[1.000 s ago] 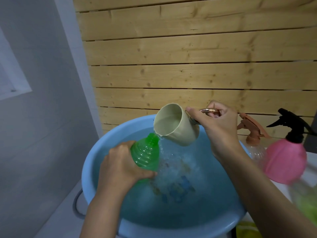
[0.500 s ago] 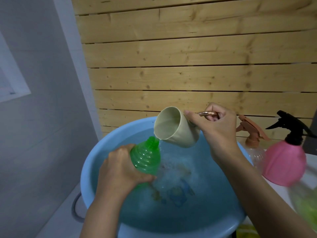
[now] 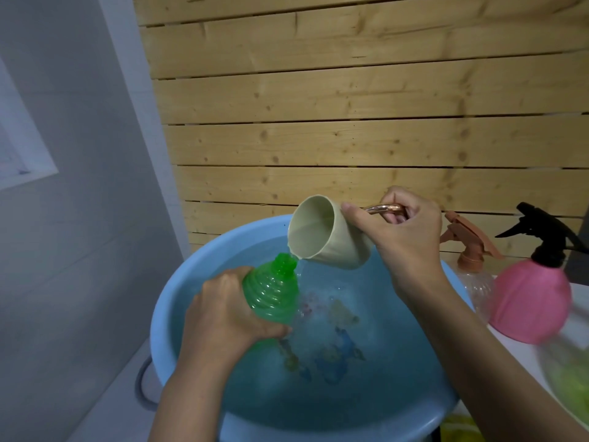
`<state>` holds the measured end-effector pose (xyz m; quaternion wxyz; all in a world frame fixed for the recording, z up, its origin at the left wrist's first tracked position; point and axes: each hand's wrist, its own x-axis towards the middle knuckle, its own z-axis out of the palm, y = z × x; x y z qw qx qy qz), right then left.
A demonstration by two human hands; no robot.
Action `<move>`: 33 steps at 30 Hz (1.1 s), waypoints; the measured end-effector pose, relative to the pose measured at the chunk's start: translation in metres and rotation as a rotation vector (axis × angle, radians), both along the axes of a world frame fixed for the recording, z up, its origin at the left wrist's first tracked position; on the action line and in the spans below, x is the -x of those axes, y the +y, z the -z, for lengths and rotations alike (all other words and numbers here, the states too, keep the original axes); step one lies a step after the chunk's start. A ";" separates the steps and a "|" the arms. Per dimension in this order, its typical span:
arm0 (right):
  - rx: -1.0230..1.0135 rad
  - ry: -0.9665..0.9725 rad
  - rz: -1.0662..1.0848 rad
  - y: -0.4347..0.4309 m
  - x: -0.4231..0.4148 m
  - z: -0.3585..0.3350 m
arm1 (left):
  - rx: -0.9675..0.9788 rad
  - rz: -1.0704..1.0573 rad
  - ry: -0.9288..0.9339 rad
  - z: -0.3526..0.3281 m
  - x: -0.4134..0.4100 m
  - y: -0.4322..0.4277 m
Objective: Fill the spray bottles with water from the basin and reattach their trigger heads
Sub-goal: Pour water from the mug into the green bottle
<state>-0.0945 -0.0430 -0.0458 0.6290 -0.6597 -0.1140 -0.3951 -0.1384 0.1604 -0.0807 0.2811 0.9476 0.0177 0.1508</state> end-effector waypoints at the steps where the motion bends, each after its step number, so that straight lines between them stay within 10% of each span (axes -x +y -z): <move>1: 0.007 -0.003 0.002 0.000 0.000 0.000 | -0.003 -0.001 0.003 0.000 0.000 0.000; 33: 0.077 -0.097 0.061 0.001 0.000 0.003 | -0.009 -0.001 0.015 0.002 -0.001 0.002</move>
